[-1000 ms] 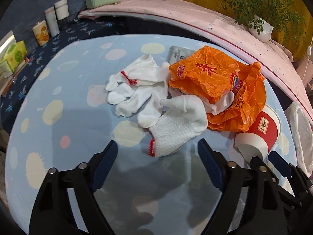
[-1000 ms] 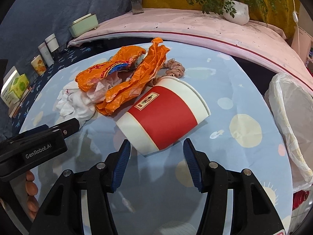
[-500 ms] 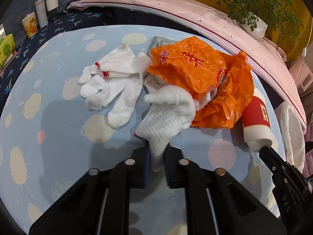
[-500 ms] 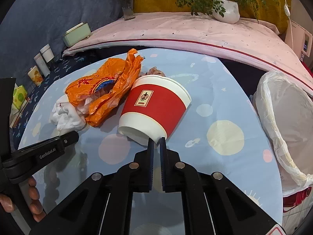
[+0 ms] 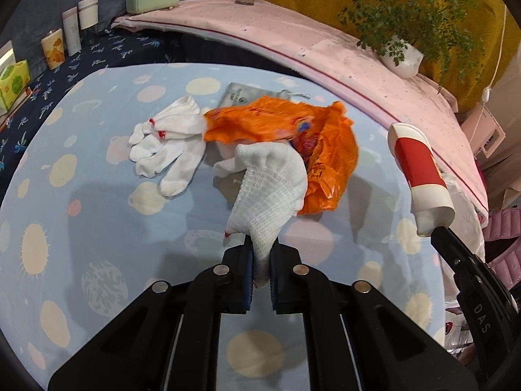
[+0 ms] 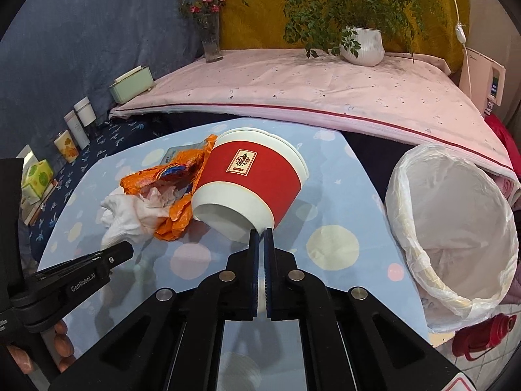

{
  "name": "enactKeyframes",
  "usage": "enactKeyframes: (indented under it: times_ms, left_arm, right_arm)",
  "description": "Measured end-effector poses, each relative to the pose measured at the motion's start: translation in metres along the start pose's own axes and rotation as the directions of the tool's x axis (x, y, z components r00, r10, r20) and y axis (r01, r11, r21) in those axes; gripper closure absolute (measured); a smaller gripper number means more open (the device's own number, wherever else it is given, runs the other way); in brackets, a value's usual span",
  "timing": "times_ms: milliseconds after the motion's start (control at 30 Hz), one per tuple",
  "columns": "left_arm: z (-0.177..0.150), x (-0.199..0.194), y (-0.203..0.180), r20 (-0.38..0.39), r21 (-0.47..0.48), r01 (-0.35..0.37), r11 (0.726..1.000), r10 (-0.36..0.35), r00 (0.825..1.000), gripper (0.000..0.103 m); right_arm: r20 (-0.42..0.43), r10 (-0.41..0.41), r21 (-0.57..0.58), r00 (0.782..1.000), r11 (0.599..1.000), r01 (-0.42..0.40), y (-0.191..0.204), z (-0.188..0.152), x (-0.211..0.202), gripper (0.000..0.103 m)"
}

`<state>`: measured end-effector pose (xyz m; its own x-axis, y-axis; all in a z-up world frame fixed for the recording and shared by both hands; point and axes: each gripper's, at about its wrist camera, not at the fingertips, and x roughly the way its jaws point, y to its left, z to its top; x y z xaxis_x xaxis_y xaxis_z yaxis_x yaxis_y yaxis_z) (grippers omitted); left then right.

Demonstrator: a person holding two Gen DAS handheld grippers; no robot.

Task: Collect trash
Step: 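Lift the glove and red cup and carry both toward the bin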

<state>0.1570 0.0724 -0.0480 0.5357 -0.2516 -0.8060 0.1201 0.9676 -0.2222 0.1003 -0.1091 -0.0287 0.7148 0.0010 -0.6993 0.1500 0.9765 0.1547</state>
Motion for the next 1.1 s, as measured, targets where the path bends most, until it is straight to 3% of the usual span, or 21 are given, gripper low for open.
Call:
enactKeyframes:
  times_ms: [633, 1100]
  left_arm:
    - [0.010, -0.056, -0.112, 0.082, 0.155, 0.150, 0.976, -0.164, 0.983, 0.096]
    - [0.002, -0.041, -0.227, 0.002, 0.307, 0.270, 0.913, -0.284, 0.959, 0.096]
  right_arm:
    - [0.126, -0.036, 0.088, 0.991, 0.996, 0.025, -0.063, 0.014, -0.066, 0.100]
    - [0.144, -0.157, 0.248, 0.977, 0.962, 0.118, -0.167, 0.006, -0.092, 0.100]
